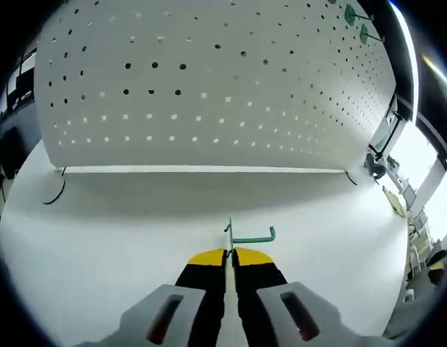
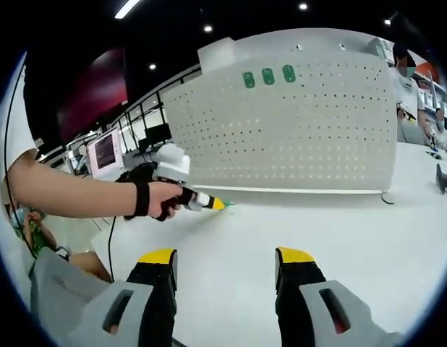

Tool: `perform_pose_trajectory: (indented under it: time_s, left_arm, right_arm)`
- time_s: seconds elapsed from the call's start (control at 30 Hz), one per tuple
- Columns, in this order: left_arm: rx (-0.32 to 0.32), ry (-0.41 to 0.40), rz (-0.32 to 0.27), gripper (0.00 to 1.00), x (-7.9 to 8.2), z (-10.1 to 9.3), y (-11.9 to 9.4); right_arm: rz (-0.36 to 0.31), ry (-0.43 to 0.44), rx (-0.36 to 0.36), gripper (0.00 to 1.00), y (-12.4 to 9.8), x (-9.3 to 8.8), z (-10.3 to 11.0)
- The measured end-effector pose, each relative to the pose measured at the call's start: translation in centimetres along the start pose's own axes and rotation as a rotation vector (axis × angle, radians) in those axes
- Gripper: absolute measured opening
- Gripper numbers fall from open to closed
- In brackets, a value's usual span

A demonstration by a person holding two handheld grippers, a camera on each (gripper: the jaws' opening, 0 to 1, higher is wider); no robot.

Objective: Insert the hook assembly into the mounting plate slot until the hook locks in place.

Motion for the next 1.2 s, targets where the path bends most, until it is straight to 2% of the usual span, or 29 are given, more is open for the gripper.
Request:
perform_pose_trajectory:
  time_s: [0.2,0.7,1.2]
  left_arm:
    - [-0.059,-0.03,-0.033,0.03,-0.2,-1.0,-0.7]
    - [-0.142,-0.053,-0.051,0.03,-1.0,-3.0,-2.2]
    - [-0.175,-0.021,-0.069,0.03,-2.1,-4.6,-4.1]
  right_arm:
    - [-0.006,-0.005,0.002,0.55,0.0,0.1,0.2]
    - [-0.028,-0.02,0.01,0.54,-0.2,0.8,0.7]
    - [-0.052,-0.042,0.035,0.54,-0.5,1.4,1.5]
Point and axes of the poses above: the point that each gripper's makers call its tool centre point, and the gripper's own axes: y roughly forward along the fingers, z roughly to its left, x roughly out of its top, the point moved 2 cm from there along -y, roughly backward along the fingers, and after that the axes turned 14 degrees about z, right-handed, at the moved point
